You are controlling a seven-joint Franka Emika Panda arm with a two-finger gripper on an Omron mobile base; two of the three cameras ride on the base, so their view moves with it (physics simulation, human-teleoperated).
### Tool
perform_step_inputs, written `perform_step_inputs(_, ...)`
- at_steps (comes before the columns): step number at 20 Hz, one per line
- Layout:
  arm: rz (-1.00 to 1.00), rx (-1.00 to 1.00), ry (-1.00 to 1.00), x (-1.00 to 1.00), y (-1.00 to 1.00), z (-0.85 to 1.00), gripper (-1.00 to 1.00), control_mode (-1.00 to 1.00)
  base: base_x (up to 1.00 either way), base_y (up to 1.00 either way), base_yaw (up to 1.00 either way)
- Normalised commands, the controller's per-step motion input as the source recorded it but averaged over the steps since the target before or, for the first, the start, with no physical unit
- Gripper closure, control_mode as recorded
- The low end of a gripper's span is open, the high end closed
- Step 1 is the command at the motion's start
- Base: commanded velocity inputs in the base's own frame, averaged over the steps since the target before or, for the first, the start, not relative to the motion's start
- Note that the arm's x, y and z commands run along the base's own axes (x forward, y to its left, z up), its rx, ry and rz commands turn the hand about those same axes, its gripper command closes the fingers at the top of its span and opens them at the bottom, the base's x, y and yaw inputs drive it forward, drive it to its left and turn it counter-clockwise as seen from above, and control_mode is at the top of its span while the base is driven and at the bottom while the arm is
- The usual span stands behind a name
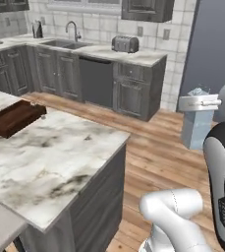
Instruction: Take out the milk from the fridge and place it on the tray on the counter. Then take the sugar cube near the tray and place it in the tray.
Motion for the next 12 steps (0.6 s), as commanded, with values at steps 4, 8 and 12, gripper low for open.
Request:
perform_step_inputs(4,0.0,0.0,0.0,0.0,0.0,0.0,1.0,1.0,0.67,-1.0,0.49)
perform_step_inputs(8,0.0,0.0,0.0,0.0,0.0,0.0,1.0,1.0,0.59,-1.0,0.48)
perform_step_inputs(12,0.0,0.0,0.0,0.0,0.0,0.0,1.0,1.0,0.48,-1.0,0.45)
